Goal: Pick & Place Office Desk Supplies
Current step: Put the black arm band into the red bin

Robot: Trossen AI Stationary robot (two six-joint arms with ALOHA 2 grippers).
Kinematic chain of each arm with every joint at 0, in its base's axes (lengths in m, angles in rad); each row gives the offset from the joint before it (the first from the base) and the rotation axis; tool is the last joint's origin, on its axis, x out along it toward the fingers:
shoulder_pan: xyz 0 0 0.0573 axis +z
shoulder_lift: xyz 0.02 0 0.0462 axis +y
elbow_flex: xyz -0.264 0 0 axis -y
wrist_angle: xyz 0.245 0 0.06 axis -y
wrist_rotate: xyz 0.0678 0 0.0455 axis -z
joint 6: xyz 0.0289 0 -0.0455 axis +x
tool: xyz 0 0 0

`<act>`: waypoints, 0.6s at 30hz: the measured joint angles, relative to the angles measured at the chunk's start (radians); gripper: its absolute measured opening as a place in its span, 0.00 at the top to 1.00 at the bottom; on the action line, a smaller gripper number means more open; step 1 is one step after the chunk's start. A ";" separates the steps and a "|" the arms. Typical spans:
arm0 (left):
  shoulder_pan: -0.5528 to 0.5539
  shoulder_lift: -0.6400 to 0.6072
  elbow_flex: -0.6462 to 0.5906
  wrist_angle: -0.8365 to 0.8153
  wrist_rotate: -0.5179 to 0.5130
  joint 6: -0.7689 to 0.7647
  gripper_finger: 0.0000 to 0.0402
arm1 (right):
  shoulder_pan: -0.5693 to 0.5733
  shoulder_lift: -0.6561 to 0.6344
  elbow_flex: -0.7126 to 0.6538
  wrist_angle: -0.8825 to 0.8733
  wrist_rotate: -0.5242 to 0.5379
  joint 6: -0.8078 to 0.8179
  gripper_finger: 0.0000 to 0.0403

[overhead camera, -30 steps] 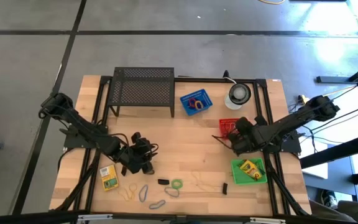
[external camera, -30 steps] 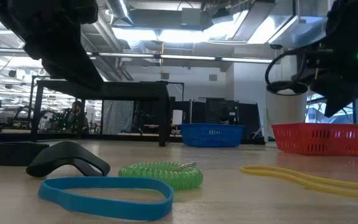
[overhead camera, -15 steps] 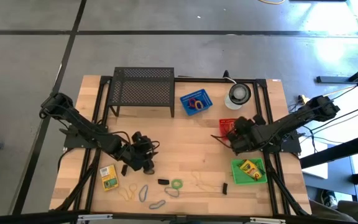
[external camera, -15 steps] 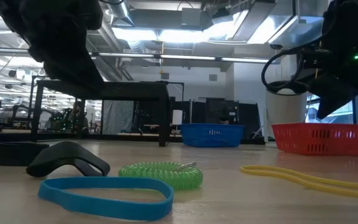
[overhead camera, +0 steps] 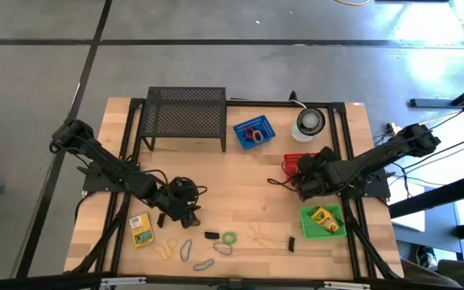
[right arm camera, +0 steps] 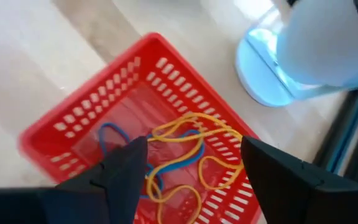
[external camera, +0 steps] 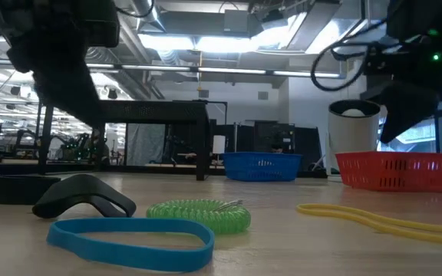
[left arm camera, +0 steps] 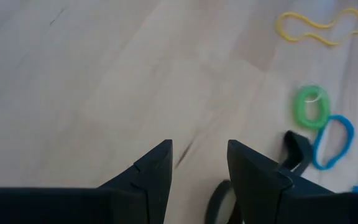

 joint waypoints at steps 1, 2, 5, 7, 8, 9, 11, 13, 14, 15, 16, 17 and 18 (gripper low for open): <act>0.000 -0.008 0.000 -0.023 0.000 -0.021 0.63 | -0.003 0.000 0.006 0.007 -0.007 -0.022 0.35; 0.000 -0.017 0.000 -0.047 -0.004 -0.043 0.63 | -0.007 -0.001 0.009 0.016 -0.020 -0.040 0.35; 0.000 -0.046 0.000 -0.118 -0.024 -0.106 0.63 | -0.023 -0.004 0.009 0.048 -0.061 -0.089 0.35; 0.000 -0.068 0.000 -0.160 -0.035 -0.134 0.63 | -0.032 -0.004 0.009 0.055 -0.078 -0.112 0.35; 0.000 -0.081 0.000 -0.177 -0.042 -0.142 0.63 | -0.037 -0.004 0.009 0.060 -0.080 -0.125 0.35; 0.000 -0.095 0.000 -0.197 -0.052 -0.145 0.63 | -0.042 -0.004 0.009 0.067 -0.081 -0.131 0.35; 0.000 -0.123 0.000 -0.222 -0.068 -0.146 0.63 | -0.052 -0.004 0.009 0.073 -0.087 -0.157 0.35; 0.000 -0.160 0.000 -0.258 -0.081 -0.149 0.63 | -0.065 -0.004 0.009 0.093 -0.107 -0.188 0.35; 0.000 -0.179 0.000 -0.271 -0.087 -0.154 0.63 | -0.071 -0.004 0.009 0.104 -0.114 -0.207 0.35; 0.000 -0.197 0.000 -0.289 -0.091 -0.161 0.63 | -0.077 -0.004 0.009 0.116 -0.121 -0.229 0.35; 0.000 -0.215 0.000 -0.315 -0.098 -0.169 0.63 | -0.082 -0.004 0.009 0.135 -0.130 -0.253 0.35; 0.000 -0.230 0.000 -0.337 -0.105 -0.181 0.63 | -0.088 -0.004 0.009 0.153 -0.139 -0.275 0.35; -0.003 -0.242 0.000 -0.353 -0.108 -0.197 0.63 | -0.094 -0.004 0.009 0.168 -0.152 -0.293 0.35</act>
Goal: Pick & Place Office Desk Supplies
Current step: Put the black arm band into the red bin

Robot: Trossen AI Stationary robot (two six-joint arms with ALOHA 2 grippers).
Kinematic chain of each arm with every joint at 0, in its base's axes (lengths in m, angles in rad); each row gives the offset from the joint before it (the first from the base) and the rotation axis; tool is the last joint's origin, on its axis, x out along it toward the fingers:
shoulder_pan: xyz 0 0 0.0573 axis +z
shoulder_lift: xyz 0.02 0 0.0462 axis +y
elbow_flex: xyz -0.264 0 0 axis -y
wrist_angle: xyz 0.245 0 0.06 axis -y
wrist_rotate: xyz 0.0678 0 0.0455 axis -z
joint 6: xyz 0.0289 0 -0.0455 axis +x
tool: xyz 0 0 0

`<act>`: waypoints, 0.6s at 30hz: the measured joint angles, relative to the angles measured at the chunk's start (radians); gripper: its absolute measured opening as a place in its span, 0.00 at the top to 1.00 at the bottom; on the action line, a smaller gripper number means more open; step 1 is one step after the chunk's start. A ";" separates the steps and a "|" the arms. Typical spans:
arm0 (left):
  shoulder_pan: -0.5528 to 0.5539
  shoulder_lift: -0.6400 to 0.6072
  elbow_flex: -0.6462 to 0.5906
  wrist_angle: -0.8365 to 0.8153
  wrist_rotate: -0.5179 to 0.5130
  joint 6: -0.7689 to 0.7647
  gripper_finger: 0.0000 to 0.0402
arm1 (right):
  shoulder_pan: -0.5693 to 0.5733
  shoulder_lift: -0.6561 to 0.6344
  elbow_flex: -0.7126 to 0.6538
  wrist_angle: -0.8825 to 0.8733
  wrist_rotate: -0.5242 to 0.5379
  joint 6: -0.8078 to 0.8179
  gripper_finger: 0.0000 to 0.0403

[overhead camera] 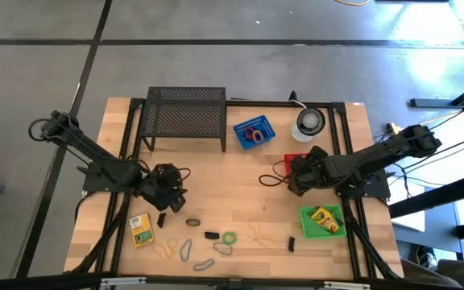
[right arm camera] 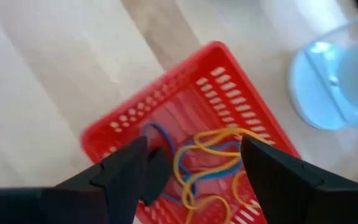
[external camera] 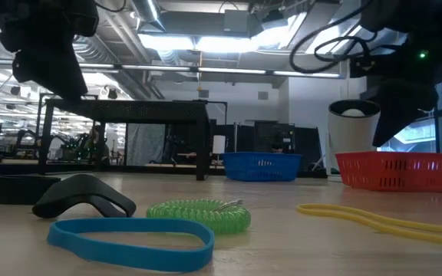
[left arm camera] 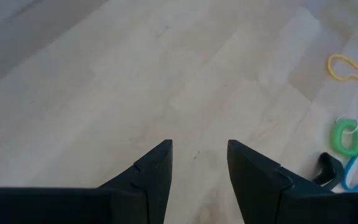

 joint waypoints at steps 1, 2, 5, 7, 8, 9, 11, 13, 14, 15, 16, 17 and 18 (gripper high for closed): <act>-0.002 -0.005 0.000 -0.017 0.000 -0.015 0.63 | -0.005 0.000 0.000 0.017 -0.016 -0.018 0.35; -0.005 -0.004 0.000 -0.034 0.002 -0.027 0.63 | -0.008 0.000 0.000 0.034 -0.031 -0.033 0.35; -0.016 0.023 0.000 -0.058 0.075 -0.039 0.63 | -0.011 0.000 0.000 0.052 -0.050 -0.070 0.35; -0.022 0.049 0.000 -0.074 0.160 -0.054 0.63 | -0.011 0.000 0.000 0.050 -0.050 -0.074 0.35; -0.026 0.064 0.000 -0.073 0.197 -0.065 0.63 | -0.011 0.000 0.000 0.050 -0.050 -0.074 0.35; -0.031 0.080 0.000 -0.073 0.236 -0.080 0.62 | -0.011 0.000 0.000 0.050 -0.050 -0.074 0.35; -0.047 0.113 0.000 -0.073 0.319 -0.118 0.61 | -0.011 0.000 0.000 0.050 -0.050 -0.074 0.35; -0.068 0.146 0.000 -0.072 0.410 -0.165 0.60 | -0.011 0.000 0.000 0.050 -0.052 -0.074 0.35; -0.079 0.162 0.000 -0.072 0.448 -0.191 0.59 | -0.011 0.000 0.000 0.050 -0.054 -0.074 0.35; -0.092 0.176 0.000 -0.072 0.480 -0.219 0.58 | -0.011 0.000 0.000 0.050 -0.054 -0.074 0.35; -0.104 0.190 0.000 -0.071 0.501 -0.246 0.57 | -0.011 0.000 0.000 0.050 -0.054 -0.074 0.35; -0.117 0.201 0.000 -0.069 0.517 -0.272 0.57 | -0.011 0.000 0.000 0.051 -0.054 -0.074 0.35; -0.129 0.212 0.000 -0.065 0.527 -0.295 0.56 | -0.011 0.000 0.000 0.050 -0.054 -0.074 0.35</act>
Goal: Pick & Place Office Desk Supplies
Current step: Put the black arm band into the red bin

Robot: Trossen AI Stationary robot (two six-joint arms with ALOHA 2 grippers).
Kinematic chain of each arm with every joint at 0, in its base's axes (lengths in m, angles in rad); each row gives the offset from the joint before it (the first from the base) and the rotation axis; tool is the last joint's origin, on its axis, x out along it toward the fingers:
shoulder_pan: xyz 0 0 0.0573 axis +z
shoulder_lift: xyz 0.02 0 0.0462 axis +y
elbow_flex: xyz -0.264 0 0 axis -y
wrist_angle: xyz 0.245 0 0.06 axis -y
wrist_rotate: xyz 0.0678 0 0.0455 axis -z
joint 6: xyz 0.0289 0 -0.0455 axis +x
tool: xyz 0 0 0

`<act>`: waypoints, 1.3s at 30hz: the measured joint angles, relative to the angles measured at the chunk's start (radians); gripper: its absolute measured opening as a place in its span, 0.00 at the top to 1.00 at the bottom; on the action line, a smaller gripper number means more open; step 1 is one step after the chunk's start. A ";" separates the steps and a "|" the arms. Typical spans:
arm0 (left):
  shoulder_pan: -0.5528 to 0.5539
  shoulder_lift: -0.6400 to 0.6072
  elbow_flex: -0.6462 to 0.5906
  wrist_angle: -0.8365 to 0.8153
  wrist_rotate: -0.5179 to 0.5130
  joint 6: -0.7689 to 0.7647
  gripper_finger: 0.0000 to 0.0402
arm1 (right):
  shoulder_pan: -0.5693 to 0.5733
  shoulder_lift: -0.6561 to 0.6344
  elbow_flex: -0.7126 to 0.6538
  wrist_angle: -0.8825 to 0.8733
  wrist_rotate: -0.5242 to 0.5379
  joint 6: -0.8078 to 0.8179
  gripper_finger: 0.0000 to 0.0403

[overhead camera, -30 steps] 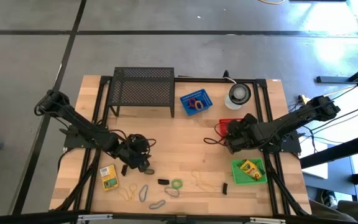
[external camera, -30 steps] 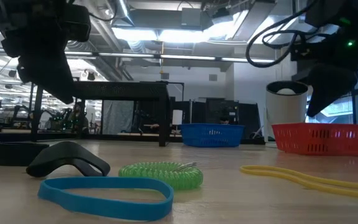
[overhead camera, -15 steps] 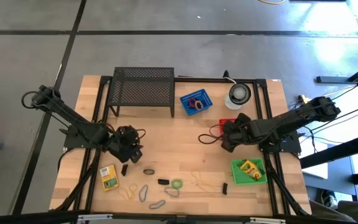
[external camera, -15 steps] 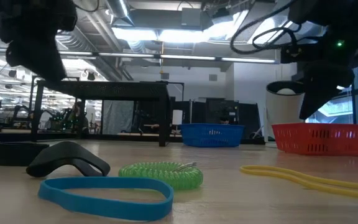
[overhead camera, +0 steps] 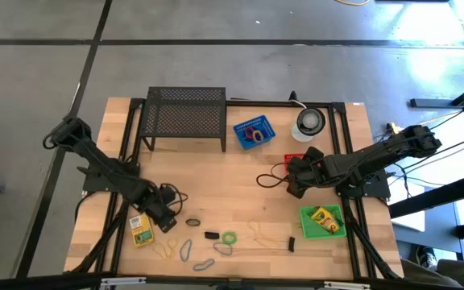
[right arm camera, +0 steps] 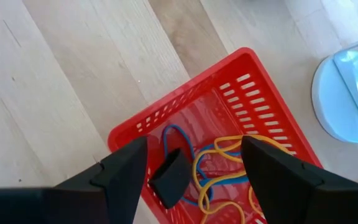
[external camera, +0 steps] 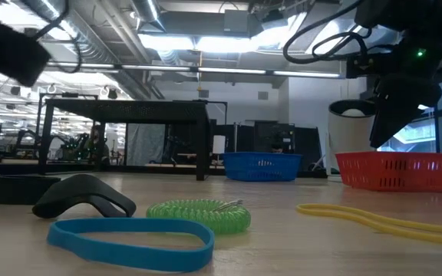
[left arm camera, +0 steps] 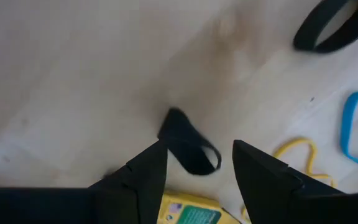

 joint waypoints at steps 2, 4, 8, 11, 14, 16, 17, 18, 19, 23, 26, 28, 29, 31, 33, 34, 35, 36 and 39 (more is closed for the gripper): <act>-0.021 0.020 0.000 0.012 0.003 -0.040 0.55 | 0.000 0.000 0.000 0.000 0.000 0.000 0.35; -0.039 0.040 0.000 0.038 0.002 -0.061 0.53 | 0.000 0.000 0.000 0.000 -0.003 0.000 0.35; -0.059 0.092 0.000 0.060 -0.006 -0.095 0.52 | 0.000 0.000 0.000 0.000 -0.004 0.000 0.35; -0.063 0.138 0.000 0.060 -0.009 -0.109 0.53 | 0.000 0.000 0.000 0.000 -0.005 -0.010 0.35; -0.063 0.171 0.000 0.058 -0.003 -0.107 0.57 | 0.002 0.000 0.000 0.000 -0.008 -0.046 0.35; -0.063 0.178 0.003 0.056 -0.003 -0.093 0.63 | 0.003 0.000 0.000 0.000 -0.022 -0.056 0.35; -0.063 0.179 0.003 0.053 -0.004 -0.080 0.68 | 0.003 0.000 0.000 0.000 -0.035 -0.059 0.35; -0.063 0.179 0.003 0.052 -0.006 -0.071 0.72 | 0.003 0.000 0.000 0.001 -0.046 -0.060 0.35; -0.063 0.178 0.003 0.049 -0.010 -0.064 0.78 | 0.003 0.000 0.000 0.001 -0.058 -0.061 0.35; -0.064 0.161 0.000 0.065 -0.051 -0.054 0.97 | 0.003 0.000 0.000 0.001 -0.079 -0.064 0.35; -0.067 0.137 -0.001 0.057 -0.121 -0.054 0.99 | 0.003 0.000 0.000 0.002 -0.078 -0.063 0.35; -0.068 0.122 -0.001 0.059 -0.172 -0.052 0.99 | 0.003 0.000 0.000 0.010 -0.078 -0.063 0.35; -0.068 0.109 -0.001 0.059 -0.201 -0.047 0.99 | 0.003 0.000 0.000 0.018 -0.078 -0.061 0.35; -0.068 0.083 -0.001 0.065 -0.268 -0.038 0.99 | 0.003 0.000 0.001 0.033 -0.074 -0.051 0.35; -0.068 0.054 -0.001 0.065 -0.335 -0.023 0.99 | 0.003 0.000 0.011 0.023 -0.051 -0.048 0.35; -0.067 0.038 -0.001 0.067 -0.369 -0.014 0.99 | 0.003 0.000 0.020 0.013 -0.036 -0.048 0.35; -0.067 0.023 -0.001 0.072 -0.401 -0.003 0.99 | 0.003 0.000 0.033 -0.001 -0.021 -0.048 0.35; -0.067 0.010 -0.001 0.081 -0.439 0.014 0.99 | 0.003 0.000 0.048 -0.017 -0.005 -0.048 0.35; -0.067 -0.018 -0.001 0.147 -0.563 0.106 0.99 | 0.003 0.000 0.104 -0.060 0.028 -0.049 0.35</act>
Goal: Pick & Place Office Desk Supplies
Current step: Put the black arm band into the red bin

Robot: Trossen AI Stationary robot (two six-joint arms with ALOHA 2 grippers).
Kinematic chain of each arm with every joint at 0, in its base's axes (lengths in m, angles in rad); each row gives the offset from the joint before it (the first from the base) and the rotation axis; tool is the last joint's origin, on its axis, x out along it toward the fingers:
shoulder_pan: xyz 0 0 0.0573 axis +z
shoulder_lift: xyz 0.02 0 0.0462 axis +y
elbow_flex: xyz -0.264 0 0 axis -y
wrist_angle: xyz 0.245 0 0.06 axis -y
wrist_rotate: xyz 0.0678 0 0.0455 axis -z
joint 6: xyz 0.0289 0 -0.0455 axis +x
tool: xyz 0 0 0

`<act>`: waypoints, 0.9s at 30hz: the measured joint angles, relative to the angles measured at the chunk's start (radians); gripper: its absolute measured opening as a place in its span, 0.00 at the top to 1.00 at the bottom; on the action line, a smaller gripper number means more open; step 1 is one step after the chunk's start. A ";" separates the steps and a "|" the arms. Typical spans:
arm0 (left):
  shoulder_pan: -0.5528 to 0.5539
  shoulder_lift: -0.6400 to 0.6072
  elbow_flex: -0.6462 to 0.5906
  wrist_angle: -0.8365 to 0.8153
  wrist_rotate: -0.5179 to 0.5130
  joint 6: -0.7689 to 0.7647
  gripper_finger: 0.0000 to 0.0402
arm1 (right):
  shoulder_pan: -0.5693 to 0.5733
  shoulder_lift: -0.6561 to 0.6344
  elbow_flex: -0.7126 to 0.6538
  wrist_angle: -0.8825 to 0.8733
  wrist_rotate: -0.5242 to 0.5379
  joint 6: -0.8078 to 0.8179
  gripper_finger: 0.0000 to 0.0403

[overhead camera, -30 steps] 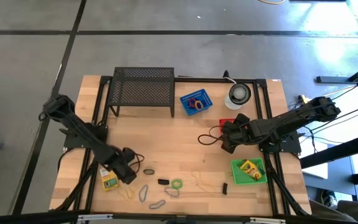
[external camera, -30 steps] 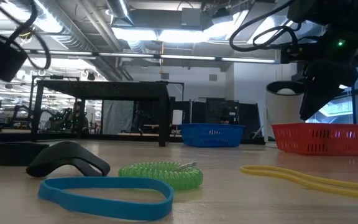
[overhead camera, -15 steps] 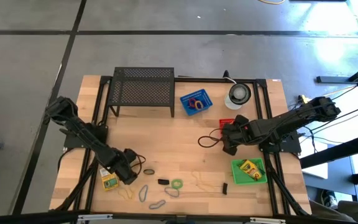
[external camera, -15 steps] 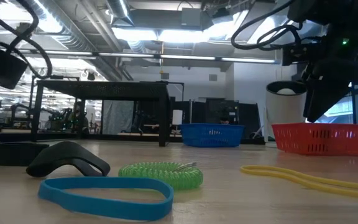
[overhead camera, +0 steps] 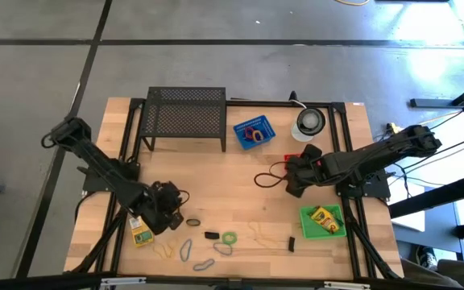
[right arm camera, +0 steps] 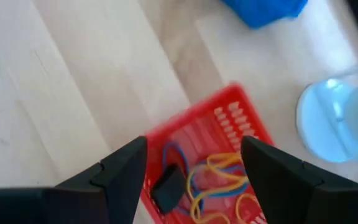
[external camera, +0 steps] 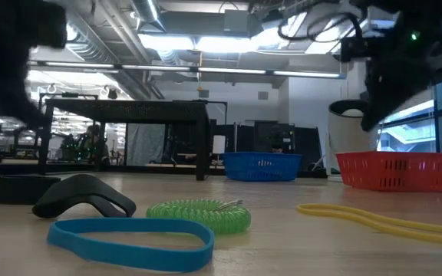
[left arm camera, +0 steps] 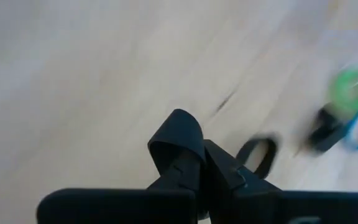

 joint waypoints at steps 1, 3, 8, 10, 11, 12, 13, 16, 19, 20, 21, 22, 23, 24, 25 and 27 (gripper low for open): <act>0.000 -0.005 0.000 0.033 -0.044 0.044 0.99 | 0.000 0.000 0.018 0.002 0.005 -0.004 0.35; 0.006 -0.008 0.000 0.129 -0.136 0.158 0.99 | 0.000 0.000 0.048 0.027 0.012 -0.016 0.35; 0.049 -0.008 0.000 0.429 -0.260 0.550 0.99 | 0.000 0.000 0.055 0.276 0.018 -0.148 0.35; 0.069 -0.008 0.000 0.555 -0.273 0.714 0.99 | 0.000 0.009 0.049 0.433 -0.010 -0.242 0.35; 0.077 -0.008 0.000 0.616 -0.272 0.795 0.99 | 0.000 0.013 0.043 0.513 -0.040 -0.296 0.35; 0.085 -0.008 0.000 0.674 -0.265 0.874 0.99 | 0.000 0.017 0.037 0.600 -0.076 -0.360 0.35; 0.095 -0.008 0.000 0.725 -0.244 0.942 0.99 | 0.000 0.025 0.032 0.696 -0.124 -0.428 0.35; 0.114 -0.008 0.001 0.844 -0.160 1.105 0.99 | 0.005 0.055 0.022 0.934 -0.308 -0.629 0.35; 0.131 -0.006 0.001 0.923 -0.083 1.207 0.99 | 0.015 0.096 0.022 1.110 -0.466 -0.812 0.35; 0.139 -0.002 0.001 0.951 -0.059 1.234 0.99 | 0.019 0.111 0.022 1.157 -0.497 -0.860 0.35; 0.147 0.003 0.001 0.975 -0.038 1.260 0.99 | 0.022 0.128 0.022 1.204 -0.515 -0.899 0.35; 0.156 0.008 0.001 0.998 -0.013 1.288 0.99 | 0.024 0.144 0.022 1.243 -0.522 -0.931 0.35; 0.168 0.019 0.001 1.032 0.020 1.311 0.99 | 0.025 0.160 0.022 1.270 -0.523 -0.955 0.35; 0.181 0.032 0.002 1.065 0.054 1.332 0.99 | 0.025 0.178 0.022 1.305 -0.523 -0.971 0.35; 0.191 0.045 0.002 1.085 0.084 1.353 0.99 | 0.024 0.195 0.022 1.341 -0.523 -0.979 0.35; 0.213 0.075 0.001 1.135 0.124 1.383 0.99 | 0.024 0.225 0.022 1.402 -0.524 -0.988 0.35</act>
